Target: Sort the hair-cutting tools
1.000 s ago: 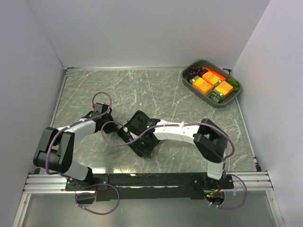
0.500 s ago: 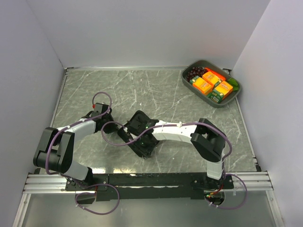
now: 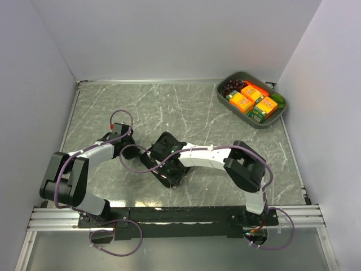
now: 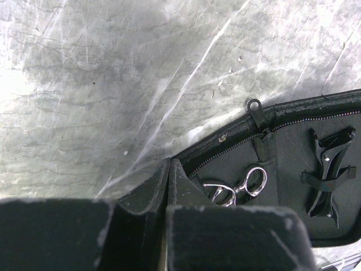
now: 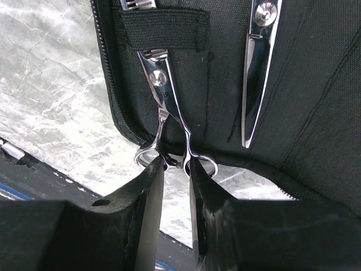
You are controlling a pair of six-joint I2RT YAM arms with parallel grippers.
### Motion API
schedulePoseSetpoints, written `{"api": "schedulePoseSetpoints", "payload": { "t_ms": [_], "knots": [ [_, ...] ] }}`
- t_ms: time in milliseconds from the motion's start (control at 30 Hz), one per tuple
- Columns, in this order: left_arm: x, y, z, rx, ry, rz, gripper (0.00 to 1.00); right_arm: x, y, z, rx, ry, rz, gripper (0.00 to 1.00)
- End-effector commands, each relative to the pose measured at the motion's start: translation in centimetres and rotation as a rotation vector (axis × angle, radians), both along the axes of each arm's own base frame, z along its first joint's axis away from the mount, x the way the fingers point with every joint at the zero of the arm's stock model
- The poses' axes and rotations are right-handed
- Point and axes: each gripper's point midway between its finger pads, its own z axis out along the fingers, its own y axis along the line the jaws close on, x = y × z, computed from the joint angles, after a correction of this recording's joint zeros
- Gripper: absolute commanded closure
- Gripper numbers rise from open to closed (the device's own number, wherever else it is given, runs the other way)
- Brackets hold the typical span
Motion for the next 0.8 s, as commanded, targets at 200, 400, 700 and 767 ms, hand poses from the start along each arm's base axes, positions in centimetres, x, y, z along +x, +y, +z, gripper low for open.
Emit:
{"api": "schedulePoseSetpoints", "payload": {
  "t_ms": [200,400,700,767],
  "knots": [
    [-2.9,0.3,-2.4,0.030,0.118,-0.018,0.96,3.3,1.7,1.6,-0.071,-0.109,0.005,0.93],
    [-2.9,0.3,-2.4,0.030,0.120,-0.016,0.96,2.2,1.0,2.7,-0.082,-0.067,-0.032,0.98],
    [-2.8,0.3,-2.6,0.032,0.127,-0.014,0.97,-0.7,-1.0,2.5,-0.092,0.040,-0.037,0.99],
    [-2.8,0.4,-2.6,0.035,0.128,-0.013,0.97,-1.2,-1.3,2.7,-0.092,0.055,-0.044,1.00]
  ]
}}
